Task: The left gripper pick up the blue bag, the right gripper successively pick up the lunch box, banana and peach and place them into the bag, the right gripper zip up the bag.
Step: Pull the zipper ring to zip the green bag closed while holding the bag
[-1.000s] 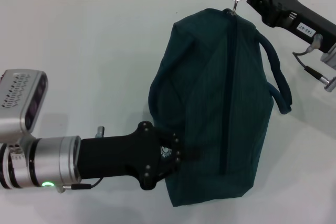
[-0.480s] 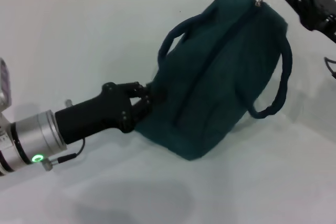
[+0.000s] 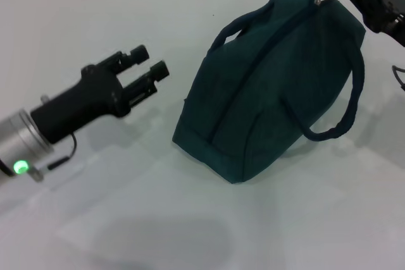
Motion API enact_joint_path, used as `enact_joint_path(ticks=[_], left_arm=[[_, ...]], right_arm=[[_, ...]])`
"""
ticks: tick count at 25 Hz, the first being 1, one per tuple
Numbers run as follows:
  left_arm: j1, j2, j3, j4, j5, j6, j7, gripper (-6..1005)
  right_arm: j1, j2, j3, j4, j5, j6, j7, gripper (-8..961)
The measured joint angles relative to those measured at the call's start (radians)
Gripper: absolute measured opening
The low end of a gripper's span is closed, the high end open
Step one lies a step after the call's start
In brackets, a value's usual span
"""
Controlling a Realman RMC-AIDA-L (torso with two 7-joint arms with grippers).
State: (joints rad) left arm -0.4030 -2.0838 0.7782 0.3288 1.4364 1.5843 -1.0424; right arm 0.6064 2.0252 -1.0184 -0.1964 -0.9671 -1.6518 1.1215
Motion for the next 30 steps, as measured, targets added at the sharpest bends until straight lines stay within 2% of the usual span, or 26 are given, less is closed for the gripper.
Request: enact_joint_path(ticks=[2,3,9,11,14,16,18,22,26,30], left_arm=[[-0.002,0.0,0.013,0.083,0.031,-0.002,-0.085,517],[-0.003,-0.002,0.02,0.162,0.062,-0.006,-0.157,570],[-0.041,-0.002,0.118,0.536,0.203,-0.056,-0.581,773],[-0.062,-0.002,0.159,0.687,0.27,-0.069,-0.734,790],[-0.098,-0.003,0.245,0.954,0.417,-0.095,-1.052,816],[-0.135,-0.001,0.307,1.094,0.538,-0.11,-1.293,815],[-0.169,0.0,0.378,1.206,0.615,-0.109,-1.453,815],[-0.219,-0.001,0.555,1.362,0.756,-0.106,-1.661,814],[-0.26,-0.006,0.695,1.399,0.882,-0.118,-1.772,813],[-0.278,-0.006,0.752,1.391,0.921,-0.145,-1.814,812]], right_arm=[[0.005,0.0,-0.001,0.0,0.0,0.008,0.002,73],[0.008,0.001,-0.001,0.0,0.0,0.015,0.003,73],[0.017,0.002,0.004,0.008,0.0,0.046,0.007,75],[0.019,0.003,0.006,0.01,0.0,0.061,0.007,76],[0.022,0.003,0.006,0.011,0.0,0.068,0.007,77],[0.025,0.003,0.006,0.011,0.002,0.071,0.007,78],[0.029,0.003,0.006,0.012,0.003,0.08,0.008,78],[0.031,0.003,0.005,0.012,0.003,0.093,0.008,80],[0.034,0.003,-0.001,0.012,0.018,0.097,0.009,81],[0.039,0.003,-0.003,0.013,0.023,0.097,0.01,83]])
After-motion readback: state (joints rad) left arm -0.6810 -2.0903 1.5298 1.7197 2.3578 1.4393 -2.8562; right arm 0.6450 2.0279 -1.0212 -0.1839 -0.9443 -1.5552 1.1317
